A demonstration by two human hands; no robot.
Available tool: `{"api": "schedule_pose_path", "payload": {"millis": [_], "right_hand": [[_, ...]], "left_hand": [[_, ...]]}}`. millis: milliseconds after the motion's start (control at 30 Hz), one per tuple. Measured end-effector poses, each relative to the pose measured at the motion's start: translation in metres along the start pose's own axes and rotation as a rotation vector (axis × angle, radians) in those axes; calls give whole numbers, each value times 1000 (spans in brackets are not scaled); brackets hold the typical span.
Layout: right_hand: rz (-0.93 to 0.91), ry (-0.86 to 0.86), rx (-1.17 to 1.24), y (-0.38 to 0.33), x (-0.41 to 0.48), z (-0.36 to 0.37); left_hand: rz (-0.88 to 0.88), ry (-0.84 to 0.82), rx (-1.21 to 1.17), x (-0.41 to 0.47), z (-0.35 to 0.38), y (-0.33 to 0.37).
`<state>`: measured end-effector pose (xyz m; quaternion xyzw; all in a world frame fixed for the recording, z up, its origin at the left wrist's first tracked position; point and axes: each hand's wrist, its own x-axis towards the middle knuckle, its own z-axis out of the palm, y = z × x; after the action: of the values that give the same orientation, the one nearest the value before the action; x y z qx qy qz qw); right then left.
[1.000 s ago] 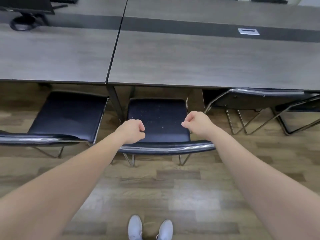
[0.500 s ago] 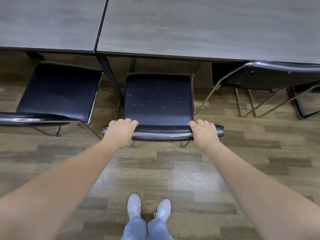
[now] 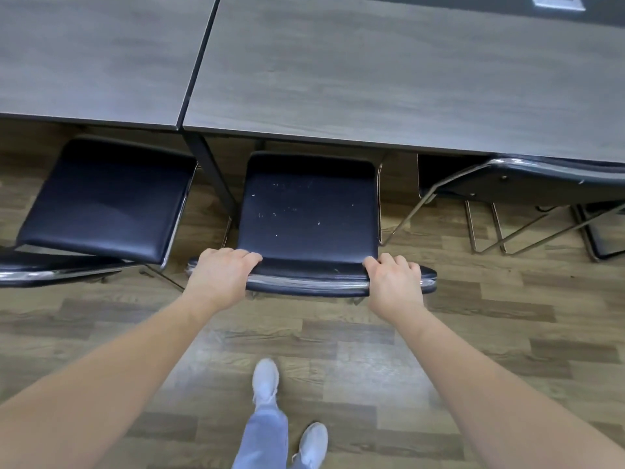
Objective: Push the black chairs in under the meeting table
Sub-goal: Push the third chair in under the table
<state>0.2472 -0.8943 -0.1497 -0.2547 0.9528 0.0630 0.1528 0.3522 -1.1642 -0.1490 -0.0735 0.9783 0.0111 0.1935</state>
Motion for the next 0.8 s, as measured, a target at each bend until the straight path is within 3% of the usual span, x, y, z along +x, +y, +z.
{"api": "schedule_pose_path", "payload": {"millis": [333,600,800], "right_hand": [[24,69,5,7,120,-38],[29,279,-36,25,204,-54],[38,371,-49,34,234,-60]], "left_hand": [[46,82,33,120,-50,-42],[-15,308,-27,198,-77,-60],[6,380,79,229,-84,-61]]}}
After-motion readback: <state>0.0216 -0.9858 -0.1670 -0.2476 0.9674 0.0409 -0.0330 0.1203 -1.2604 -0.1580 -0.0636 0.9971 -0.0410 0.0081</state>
